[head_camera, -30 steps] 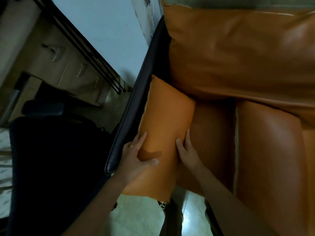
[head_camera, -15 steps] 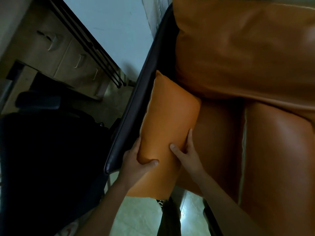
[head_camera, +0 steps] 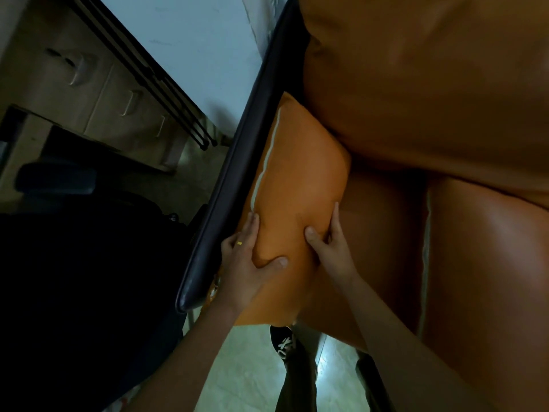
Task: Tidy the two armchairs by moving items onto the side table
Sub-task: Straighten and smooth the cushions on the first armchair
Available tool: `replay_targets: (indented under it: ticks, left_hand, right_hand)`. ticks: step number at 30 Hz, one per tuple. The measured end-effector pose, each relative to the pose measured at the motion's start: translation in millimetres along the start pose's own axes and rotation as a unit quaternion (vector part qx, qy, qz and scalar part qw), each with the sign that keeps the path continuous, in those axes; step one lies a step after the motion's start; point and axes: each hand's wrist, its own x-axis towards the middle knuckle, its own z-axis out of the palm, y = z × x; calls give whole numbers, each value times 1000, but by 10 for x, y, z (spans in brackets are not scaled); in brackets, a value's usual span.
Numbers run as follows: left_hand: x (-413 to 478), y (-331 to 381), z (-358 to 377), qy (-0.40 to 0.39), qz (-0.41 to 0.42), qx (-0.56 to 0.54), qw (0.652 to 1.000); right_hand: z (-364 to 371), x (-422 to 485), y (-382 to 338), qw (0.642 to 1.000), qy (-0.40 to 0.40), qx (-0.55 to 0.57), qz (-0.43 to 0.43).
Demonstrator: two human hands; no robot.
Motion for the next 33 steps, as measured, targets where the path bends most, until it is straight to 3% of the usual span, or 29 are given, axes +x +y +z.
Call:
replay_targets:
  ticks: [5, 11, 18, 22, 28, 31, 33]
  left_hand:
    - [-119, -161, -205, -51, 1, 51, 997]
    - [-273, -116, 97, 7, -48, 137, 989]
    - [-260, -170, 34, -11, -31, 132, 991]
    - [-630, -337, 175, 87, -47, 169, 981]
    - [-753, -490, 498, 156, -85, 203, 963]
    - [-632, -515, 564, 174, -86, 180, 964]
    - [-561, -539, 561, 178, -88, 171, 965]
  right_hand:
    - [106, -142, -168, 991, 40, -115, -59]
    - [189, 44, -255, 976, 31, -205, -67]
    - [168, 87, -246, 959, 51, -265, -83]
    - [128, 277, -536, 903, 24, -392, -176]
    - [74, 879, -918, 759, -39, -588, -278]
    - [39, 1091, -930, 748, -45, -604, -271]
    - [56, 1229, -940, 762, -42, -590, -263]
